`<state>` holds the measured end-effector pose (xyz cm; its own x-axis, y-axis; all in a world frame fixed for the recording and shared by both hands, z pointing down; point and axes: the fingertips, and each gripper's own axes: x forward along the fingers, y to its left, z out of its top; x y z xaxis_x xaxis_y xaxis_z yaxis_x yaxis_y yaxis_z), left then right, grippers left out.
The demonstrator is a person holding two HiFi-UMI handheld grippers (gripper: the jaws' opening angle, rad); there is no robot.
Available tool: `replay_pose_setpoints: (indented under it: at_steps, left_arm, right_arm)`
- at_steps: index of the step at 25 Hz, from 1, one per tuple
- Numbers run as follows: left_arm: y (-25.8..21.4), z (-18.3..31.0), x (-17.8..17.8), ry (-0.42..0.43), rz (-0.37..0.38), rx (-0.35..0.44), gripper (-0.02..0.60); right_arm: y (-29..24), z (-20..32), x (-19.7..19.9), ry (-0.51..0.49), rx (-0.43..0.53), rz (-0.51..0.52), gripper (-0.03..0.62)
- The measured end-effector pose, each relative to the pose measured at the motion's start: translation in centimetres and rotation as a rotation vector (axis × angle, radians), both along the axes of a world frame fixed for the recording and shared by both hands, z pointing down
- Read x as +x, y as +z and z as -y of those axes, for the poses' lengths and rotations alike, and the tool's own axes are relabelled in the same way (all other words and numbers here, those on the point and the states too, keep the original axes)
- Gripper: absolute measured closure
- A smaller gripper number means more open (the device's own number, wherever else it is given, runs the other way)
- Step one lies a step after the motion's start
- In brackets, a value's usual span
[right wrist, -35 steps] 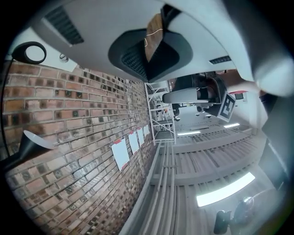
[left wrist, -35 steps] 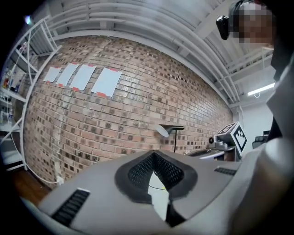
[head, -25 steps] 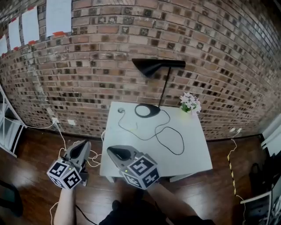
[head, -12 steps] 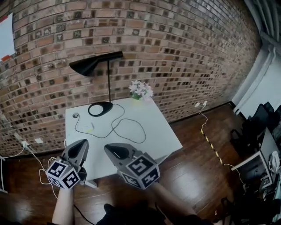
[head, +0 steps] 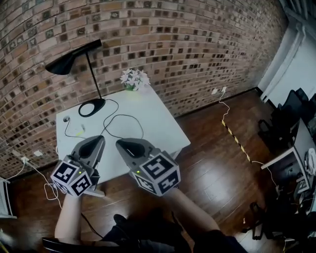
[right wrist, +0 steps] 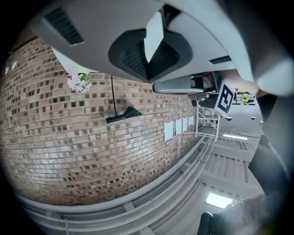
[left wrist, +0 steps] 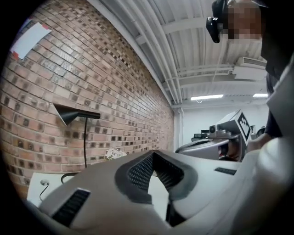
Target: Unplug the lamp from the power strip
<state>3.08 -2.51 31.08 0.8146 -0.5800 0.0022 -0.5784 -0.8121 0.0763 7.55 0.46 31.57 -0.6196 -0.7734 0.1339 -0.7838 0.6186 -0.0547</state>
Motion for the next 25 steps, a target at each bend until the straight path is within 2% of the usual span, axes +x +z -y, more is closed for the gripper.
replay_pose_setpoints:
  at_steps: [11, 15, 19, 25]
  left_arm:
    - [0.4, -0.9, 7.8, 0.003, 0.052, -0.026, 0.583]
    - [0.3, -1.1, 11.0, 0.027, 0.064, -0.020, 0.582]
    - [-0.6, -1.4, 14.9, 0.059, 0.073, 0.036, 0.581]
    - [0.5, -2.1, 20.6, 0.119, 0.108, 0.031, 0.581]
  right_arm:
    - [-0.1, -1.1, 7.2, -0.001, 0.020, 0.074, 0.599]
    - [0.3, -1.2, 10.4, 0.021, 0.017, 0.098, 0.599]
    - [-0.6, -1.8, 14.0, 0.034, 0.005, 0.199, 0.597]
    - [0.4, -2.7, 19.3, 0.093, -0.012, 0.216, 0.597]
